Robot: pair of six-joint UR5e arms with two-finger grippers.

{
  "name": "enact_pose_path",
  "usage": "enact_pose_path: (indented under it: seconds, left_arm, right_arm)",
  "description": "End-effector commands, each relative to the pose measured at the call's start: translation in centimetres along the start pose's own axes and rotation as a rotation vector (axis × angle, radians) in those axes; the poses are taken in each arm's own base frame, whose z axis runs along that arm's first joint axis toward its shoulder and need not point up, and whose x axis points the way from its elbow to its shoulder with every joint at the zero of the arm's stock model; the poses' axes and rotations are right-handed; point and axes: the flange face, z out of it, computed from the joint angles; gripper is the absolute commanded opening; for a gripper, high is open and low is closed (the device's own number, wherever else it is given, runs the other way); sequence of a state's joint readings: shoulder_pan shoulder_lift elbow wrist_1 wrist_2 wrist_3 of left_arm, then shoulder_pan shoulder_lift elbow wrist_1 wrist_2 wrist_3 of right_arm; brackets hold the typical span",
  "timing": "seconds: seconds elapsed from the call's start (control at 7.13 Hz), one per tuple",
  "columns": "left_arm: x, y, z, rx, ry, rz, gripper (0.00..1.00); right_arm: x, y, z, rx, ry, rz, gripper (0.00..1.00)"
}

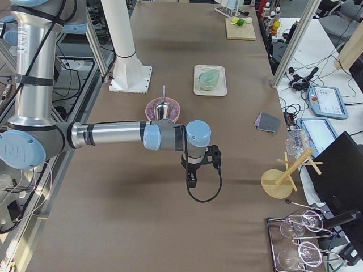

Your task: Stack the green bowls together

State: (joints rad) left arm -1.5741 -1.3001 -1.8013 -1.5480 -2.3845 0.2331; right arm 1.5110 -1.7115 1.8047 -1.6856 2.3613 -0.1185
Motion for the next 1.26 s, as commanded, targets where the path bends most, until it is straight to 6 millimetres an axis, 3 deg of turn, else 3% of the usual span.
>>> enact_pose_path:
  seconds: [0.0,1.12]
  left_arm:
    - [0.2,0.0,0.0,0.001,0.000,0.006,0.98]
    - [1.0,-1.3,-1.3,0.025,-0.031,0.045,0.98]
  right_arm:
    - [0.3,0.5,0.3,-0.004,-0.002,0.006,1.00]
    - [0.3,0.4,0.4,-0.005,-0.002,0.007,1.00]
